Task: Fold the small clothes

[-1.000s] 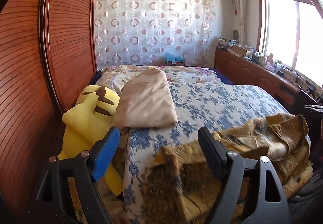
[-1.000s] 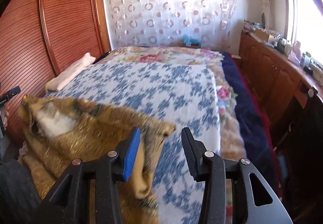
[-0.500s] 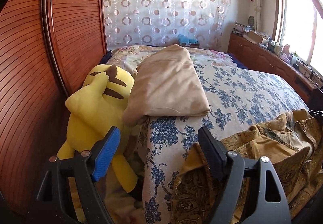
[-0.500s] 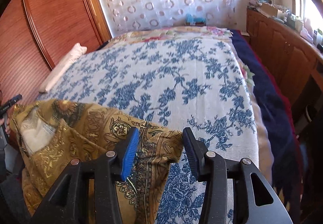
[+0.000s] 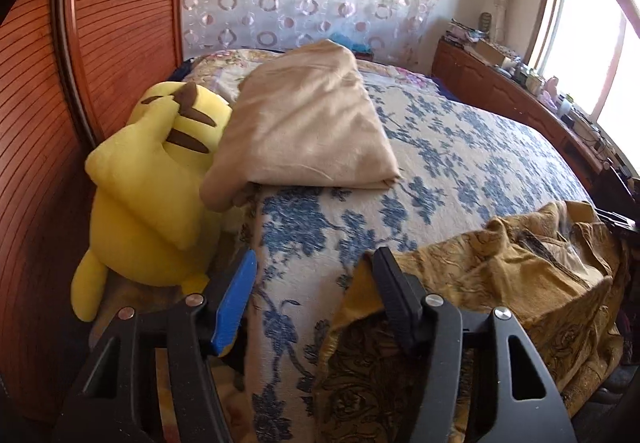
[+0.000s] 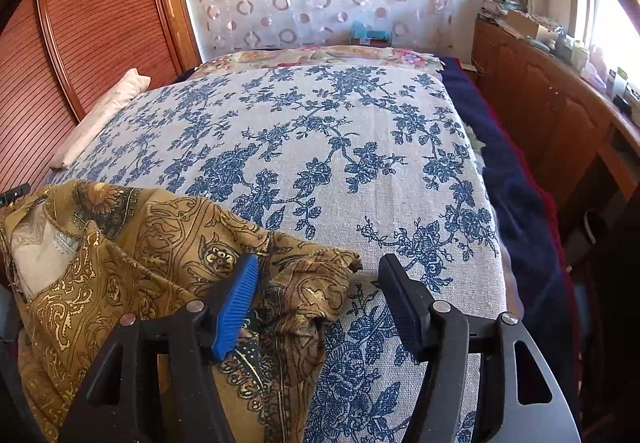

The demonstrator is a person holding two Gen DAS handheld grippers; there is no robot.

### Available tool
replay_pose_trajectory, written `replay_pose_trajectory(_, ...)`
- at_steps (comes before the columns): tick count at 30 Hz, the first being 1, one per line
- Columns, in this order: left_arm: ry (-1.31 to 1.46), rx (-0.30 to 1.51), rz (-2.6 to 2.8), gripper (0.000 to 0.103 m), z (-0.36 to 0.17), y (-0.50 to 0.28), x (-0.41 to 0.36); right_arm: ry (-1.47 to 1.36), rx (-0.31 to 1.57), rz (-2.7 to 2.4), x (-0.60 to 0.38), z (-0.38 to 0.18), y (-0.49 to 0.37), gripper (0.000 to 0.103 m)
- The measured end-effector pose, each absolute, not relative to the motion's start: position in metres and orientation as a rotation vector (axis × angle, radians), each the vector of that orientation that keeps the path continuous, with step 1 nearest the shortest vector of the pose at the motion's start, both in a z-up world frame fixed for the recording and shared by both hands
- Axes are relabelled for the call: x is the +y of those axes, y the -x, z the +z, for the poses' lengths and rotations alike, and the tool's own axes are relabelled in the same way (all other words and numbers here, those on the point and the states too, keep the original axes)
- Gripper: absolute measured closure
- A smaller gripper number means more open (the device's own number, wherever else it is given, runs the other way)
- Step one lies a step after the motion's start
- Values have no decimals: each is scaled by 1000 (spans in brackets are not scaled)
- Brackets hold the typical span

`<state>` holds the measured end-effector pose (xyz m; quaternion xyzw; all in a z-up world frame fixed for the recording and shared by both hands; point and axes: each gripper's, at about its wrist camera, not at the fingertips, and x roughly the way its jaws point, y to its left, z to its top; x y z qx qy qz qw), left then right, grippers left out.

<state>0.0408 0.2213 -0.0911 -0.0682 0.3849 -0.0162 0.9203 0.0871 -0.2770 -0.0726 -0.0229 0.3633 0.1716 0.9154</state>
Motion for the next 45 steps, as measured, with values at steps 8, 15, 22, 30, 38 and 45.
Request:
replay_pose_trajectory(8,127,859,-131,67,-99,-53,195,16,741,371,-282,-75,-89,38)
replay_pose_trajectory(15,128,909,-147,73,-104,-64,189,-13,741,409,-285,-77,-89,44)
replay_pose_trajectory(22,175,917,-217,98,-103,-62,188,26,750,482,-272,-78,-83,93)
replay_pose_trajectory(30,170,723,-238,100,-40,-22,177,52,580,476,-277,-34,-47,96)
replay_pose_trajectory(38,104,511,-224,100,35,20,159,65,360,457,-295,45,7,97)
replay_pose_trajectory(45,79,341,-203,100,96,24,154,123,200,414,-305,110,37,97)
